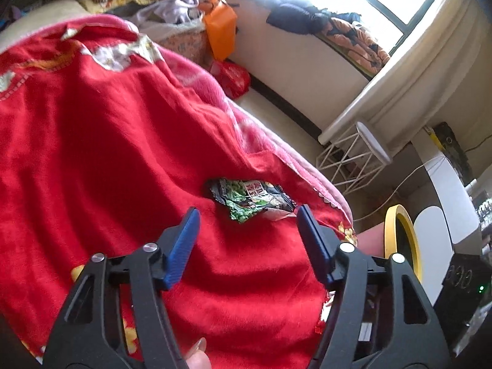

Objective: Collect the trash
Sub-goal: 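Grasp the green wrapper with the left tool while the right tool grasps the red chip bag, then lift and carry the green wrapper and red chip bag over the yellow bin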

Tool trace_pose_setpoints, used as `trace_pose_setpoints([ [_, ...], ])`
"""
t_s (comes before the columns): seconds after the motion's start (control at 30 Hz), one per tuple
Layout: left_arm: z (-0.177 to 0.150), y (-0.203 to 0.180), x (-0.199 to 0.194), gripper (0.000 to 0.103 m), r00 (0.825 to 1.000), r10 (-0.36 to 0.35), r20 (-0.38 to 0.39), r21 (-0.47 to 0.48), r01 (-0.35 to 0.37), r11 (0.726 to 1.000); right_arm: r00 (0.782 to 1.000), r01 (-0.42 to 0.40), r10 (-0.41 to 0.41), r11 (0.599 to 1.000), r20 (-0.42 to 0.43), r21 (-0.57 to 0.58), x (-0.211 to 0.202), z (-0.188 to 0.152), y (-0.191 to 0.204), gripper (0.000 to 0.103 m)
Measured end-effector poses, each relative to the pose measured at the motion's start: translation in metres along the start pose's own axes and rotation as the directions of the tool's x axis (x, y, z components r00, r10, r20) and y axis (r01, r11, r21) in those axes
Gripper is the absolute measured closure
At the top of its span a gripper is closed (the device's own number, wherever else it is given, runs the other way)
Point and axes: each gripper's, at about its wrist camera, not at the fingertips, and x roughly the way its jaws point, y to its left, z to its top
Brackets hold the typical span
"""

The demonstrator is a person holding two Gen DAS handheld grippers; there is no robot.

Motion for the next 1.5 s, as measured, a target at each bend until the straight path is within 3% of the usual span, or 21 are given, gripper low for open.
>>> trace_pose_setpoints([
  [0.2, -0.001, 0.012, 0.023, 0.046, 0.998, -0.024, -0.049, -0.087, 0.02, 0.996, 0.999, -0.021, 0.021, 1.0, -0.039, 0.016, 0.017, -0.001, -0.001, 0.036],
  [0.3, 0.002, 0.015, 0.028, 0.046, 0.998, -0.045, -0.05, -0.116, 0.039, 0.992, 0.998, -0.049, 0.05, 0.999, -0.043, 0.013, 0.017, -0.002, -0.002, 0.05],
  [0.37, 0.003, 0.016, 0.031, 0.047, 0.997, -0.064, -0.05, -0.142, 0.056, 0.988, 0.996, -0.076, 0.076, 0.997, -0.05, 0.01, 0.016, -0.003, -0.002, 0.067],
  [0.4, 0.004, 0.015, 0.033, 0.049, 0.996, -0.07, -0.048, -0.149, 0.062, 0.987, 0.995, -0.087, 0.087, 0.996, -0.055, 0.005, 0.015, -0.004, -0.001, 0.069],
  [0.5, 0.006, 0.012, 0.036, 0.059, 0.995, -0.084, -0.053, -0.16, 0.074, 0.984, 0.993, -0.106, 0.106, 0.994, -0.052, -0.013, 0.01, -0.008, 0.002, 0.075],
  [0.63, 0.004, 0.006, 0.039, 0.088, 0.994, -0.095, -0.057, -0.164, 0.085, 0.983, 0.993, -0.115, 0.114, 0.992, -0.03, -0.05, -0.002, -0.012, 0.007, 0.085],
  [0.67, 0.003, 0.005, 0.039, 0.091, 0.994, -0.098, -0.057, -0.163, 0.088, 0.983, 0.993, -0.115, 0.114, 0.992, -0.02, -0.06, -0.005, -0.012, 0.008, 0.086],
  [0.7, 0.003, 0.003, 0.038, 0.096, 0.994, -0.1, -0.055, -0.159, 0.09, 0.983, 0.993, -0.114, 0.114, 0.991, -0.007, -0.074, -0.01, -0.013, 0.01, 0.087],
  [0.8, 0.002, -0.002, 0.031, 0.097, 0.992, -0.118, -0.04, -0.137, 0.111, 0.984, 0.994, -0.107, 0.109, 0.989, 0.02, -0.1, -0.021, -0.013, 0.012, 0.089],
  [1.13, 0.002, -0.043, -0.013, 0.098, 0.989, -0.14, 0.039, 0.006, 0.14, 0.99, 0.989, -0.078, 0.091, 0.99, 0.118, -0.114, -0.064, -0.009, 0.0, 0.089],
  [1.5, -0.007, -0.09, -0.035, 0.098, 0.98, -0.191, 0.054, 0.118, 0.184, 0.976, 0.975, -0.031, 0.042, 0.998, 0.219, -0.057, -0.107, 0.0, -0.031, 0.089],
])
